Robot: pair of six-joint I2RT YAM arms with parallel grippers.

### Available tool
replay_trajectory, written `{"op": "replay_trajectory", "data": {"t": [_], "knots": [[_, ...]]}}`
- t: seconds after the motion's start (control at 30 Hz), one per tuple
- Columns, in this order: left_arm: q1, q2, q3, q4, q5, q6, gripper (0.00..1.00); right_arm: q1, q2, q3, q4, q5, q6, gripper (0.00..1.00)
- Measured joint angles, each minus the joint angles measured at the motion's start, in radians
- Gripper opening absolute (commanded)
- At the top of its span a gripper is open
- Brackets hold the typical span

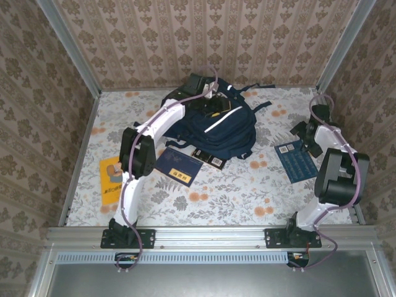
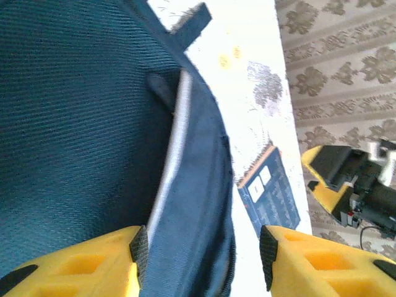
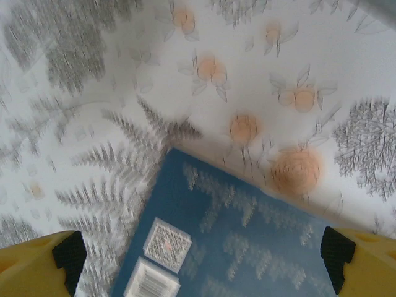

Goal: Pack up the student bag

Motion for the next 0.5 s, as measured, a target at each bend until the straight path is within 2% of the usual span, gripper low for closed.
{"op": "replay_trajectory", "data": {"t": [0.1,0.3,0.5], "knots": [[-0.013,-0.004,0.022,0.003,0.002,0.008,0.53,-0.059,0.132,0.093,0.026,-0.055,-0.037,1.00],[-0.017,-0.006,0.024,0.003,0.008,0.010,0.53,-0.159,0.190,0.096,-0.020,-0.159,-0.069,0.98],[-0.023,-0.006,0.035,0.003,0.012,0.010,0.54,-0.156,0.192,0.084,-0.023,-0.231,-0.069,0.95]]}}
